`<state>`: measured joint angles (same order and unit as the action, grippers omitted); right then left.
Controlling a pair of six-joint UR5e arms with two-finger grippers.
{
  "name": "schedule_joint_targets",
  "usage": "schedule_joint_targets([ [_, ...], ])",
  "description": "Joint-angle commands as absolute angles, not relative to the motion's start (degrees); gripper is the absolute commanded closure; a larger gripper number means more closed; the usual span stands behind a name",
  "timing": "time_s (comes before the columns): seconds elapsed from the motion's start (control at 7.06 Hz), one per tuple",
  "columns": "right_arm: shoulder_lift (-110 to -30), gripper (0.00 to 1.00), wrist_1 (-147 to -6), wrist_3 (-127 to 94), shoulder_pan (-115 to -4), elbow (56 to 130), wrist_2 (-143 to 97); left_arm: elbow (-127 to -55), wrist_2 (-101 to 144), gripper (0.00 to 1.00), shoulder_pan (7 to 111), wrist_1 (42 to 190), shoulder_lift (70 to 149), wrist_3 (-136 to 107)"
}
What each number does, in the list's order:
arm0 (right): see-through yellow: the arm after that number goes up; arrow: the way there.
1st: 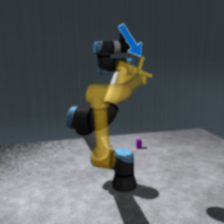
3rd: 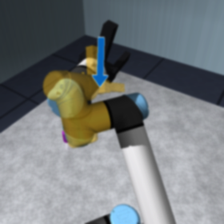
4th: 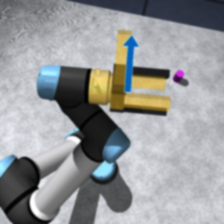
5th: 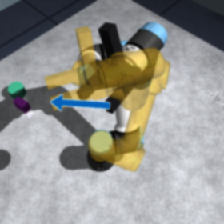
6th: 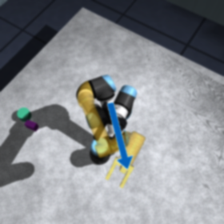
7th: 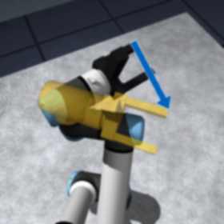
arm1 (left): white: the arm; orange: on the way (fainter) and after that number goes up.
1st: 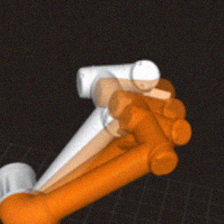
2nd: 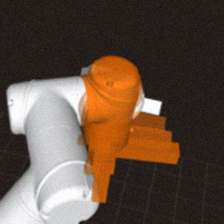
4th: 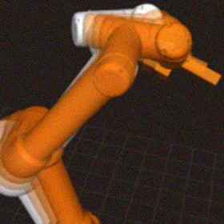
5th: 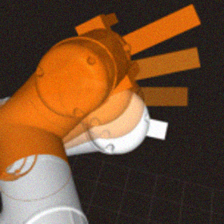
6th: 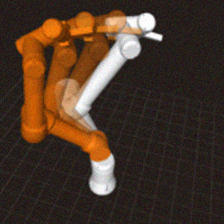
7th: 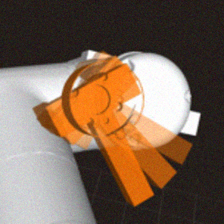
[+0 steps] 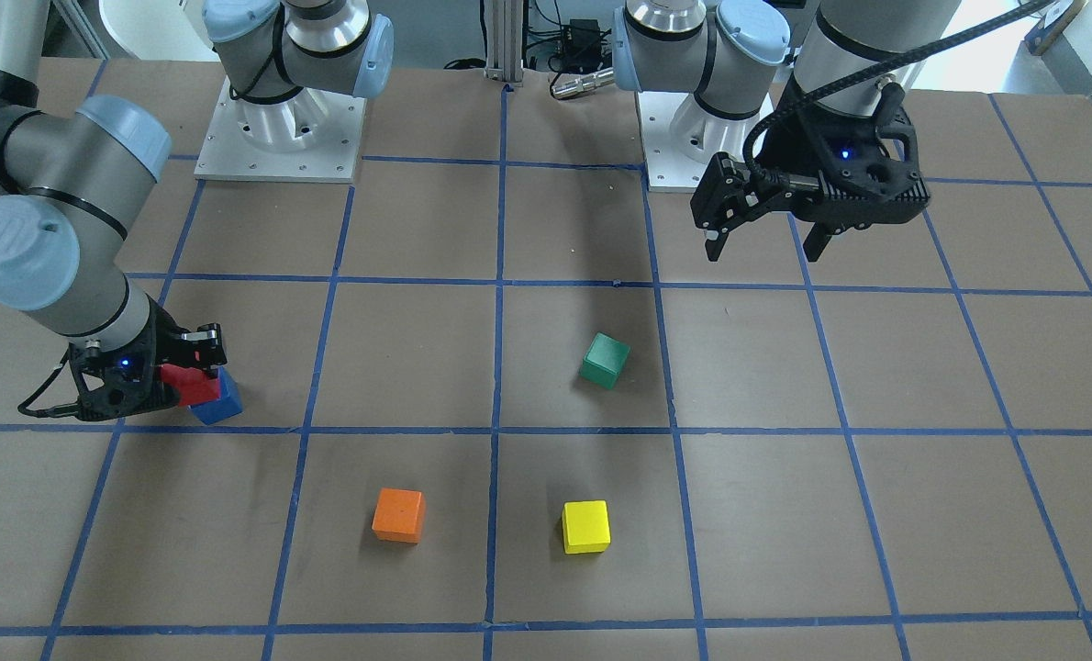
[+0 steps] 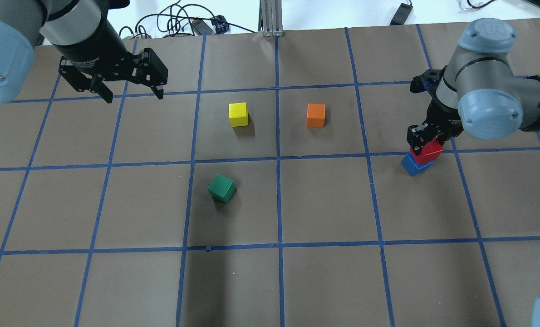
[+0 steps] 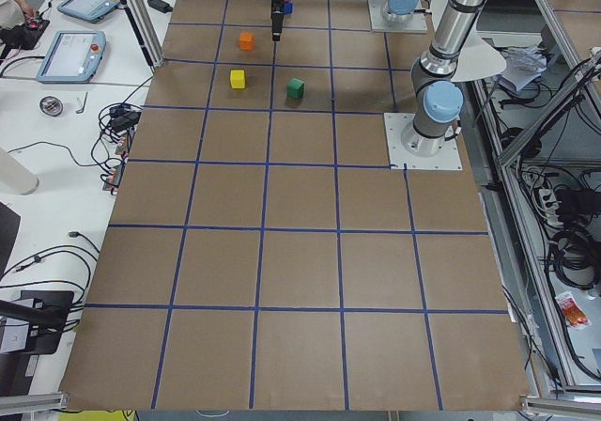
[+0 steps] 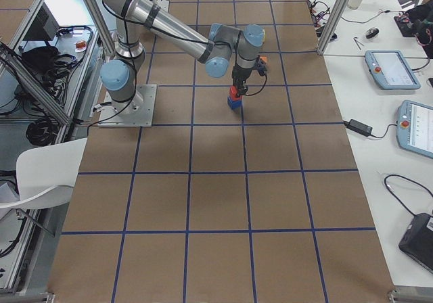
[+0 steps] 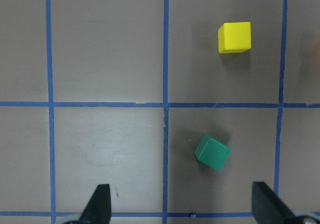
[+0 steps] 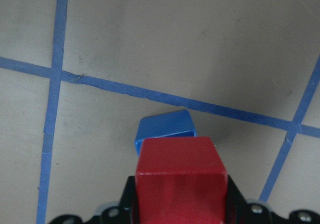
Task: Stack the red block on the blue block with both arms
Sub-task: 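Lower the red cube onto the blue cube with the right gripper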
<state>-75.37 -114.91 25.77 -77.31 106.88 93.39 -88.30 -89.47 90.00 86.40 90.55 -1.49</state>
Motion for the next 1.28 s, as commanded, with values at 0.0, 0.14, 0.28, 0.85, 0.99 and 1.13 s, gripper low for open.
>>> schedule_joint_targets([
  [0.0, -75.4, 1.00, -116.1, 25.8, -76.8, 107.0, 93.3, -88.3, -89.5, 0.00, 90.0, 86.4, 90.6, -1.5],
  [0.14, -75.3, 1.00, -116.1, 25.8, -76.8, 107.0, 92.4, -88.2, -89.5, 0.00, 90.0, 86.4, 90.6, -1.5],
  [0.28, -75.1, 1.00, -116.1, 25.8, -76.8, 107.0, 91.3, -88.2, -89.5, 0.00, 90.0, 86.4, 90.6, -1.5],
  [0.85, -74.5, 0.11, -116.5, 25.9, -76.8, 107.0, 91.4, -88.2, -89.5, 0.00, 90.0, 86.2, 90.8, -1.5],
  [0.99, -74.6, 0.00, -116.3, 25.1, -76.8, 107.0, 91.5, -88.2, -89.5, 0.00, 90.0, 86.2, 90.7, -1.5],
  [1.13, -74.9, 0.00, -116.2, 25.0, -76.8, 106.9, 91.7, -88.2, -89.5, 0.00, 90.0, 86.2, 90.7, -1.5],
])
